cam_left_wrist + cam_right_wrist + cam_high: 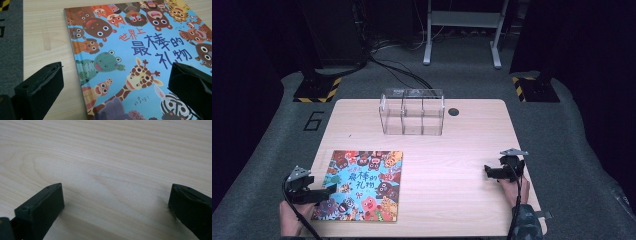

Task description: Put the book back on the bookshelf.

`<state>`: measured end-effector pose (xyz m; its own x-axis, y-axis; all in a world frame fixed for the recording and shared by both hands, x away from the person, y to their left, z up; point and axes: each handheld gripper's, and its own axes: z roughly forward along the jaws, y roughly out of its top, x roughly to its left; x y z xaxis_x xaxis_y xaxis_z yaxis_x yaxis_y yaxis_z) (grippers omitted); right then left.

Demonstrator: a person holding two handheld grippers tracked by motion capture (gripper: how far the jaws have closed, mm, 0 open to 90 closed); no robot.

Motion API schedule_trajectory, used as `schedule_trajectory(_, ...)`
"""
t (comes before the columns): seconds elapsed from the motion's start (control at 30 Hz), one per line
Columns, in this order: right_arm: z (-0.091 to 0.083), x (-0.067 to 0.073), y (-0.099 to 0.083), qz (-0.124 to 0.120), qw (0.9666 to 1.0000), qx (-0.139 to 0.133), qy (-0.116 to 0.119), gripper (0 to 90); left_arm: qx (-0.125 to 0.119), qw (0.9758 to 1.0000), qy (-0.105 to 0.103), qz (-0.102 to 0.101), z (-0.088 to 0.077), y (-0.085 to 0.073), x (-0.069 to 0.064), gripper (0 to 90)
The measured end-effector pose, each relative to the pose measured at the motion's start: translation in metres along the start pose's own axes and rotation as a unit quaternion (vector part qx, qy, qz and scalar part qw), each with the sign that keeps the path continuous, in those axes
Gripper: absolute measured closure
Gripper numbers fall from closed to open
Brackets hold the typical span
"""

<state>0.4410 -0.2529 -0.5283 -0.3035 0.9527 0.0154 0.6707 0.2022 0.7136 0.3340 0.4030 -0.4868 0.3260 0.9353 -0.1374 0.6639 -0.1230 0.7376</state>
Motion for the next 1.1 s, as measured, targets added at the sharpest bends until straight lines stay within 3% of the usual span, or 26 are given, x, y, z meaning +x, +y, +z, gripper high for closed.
schedule_trajectory(0.77, -0.001, 0.000, -0.001, -0.006, 1.0000, -0.001, 0.002, 0.3, 0.040, 0.9992, -0.007, -0.008, 0.032, 0.001, -0.003, 0.0)
schedule_trajectory(0.87, -0.001, 0.000, -0.001, -0.006, 1.0000, -0.001, 0.002, 0.4, 0.050, 0.9988, 0.001, -0.003, 0.039, 0.000, -0.003, 0.0)
schedule_trajectory(1.0, -0.001, 0.000, -0.001, -0.006, 1.0000, -0.001, 0.002, 0.4, 0.046, 0.9989, 0.001, -0.007, 0.041, -0.001, -0.001, 1.6)
schedule_trajectory(1.1, -0.001, -0.001, -0.001, -0.009, 1.0000, 0.000, 0.001, 0.4, 0.058, 0.9982, 0.017, 0.002, 0.044, -0.005, -0.001, 4.4)
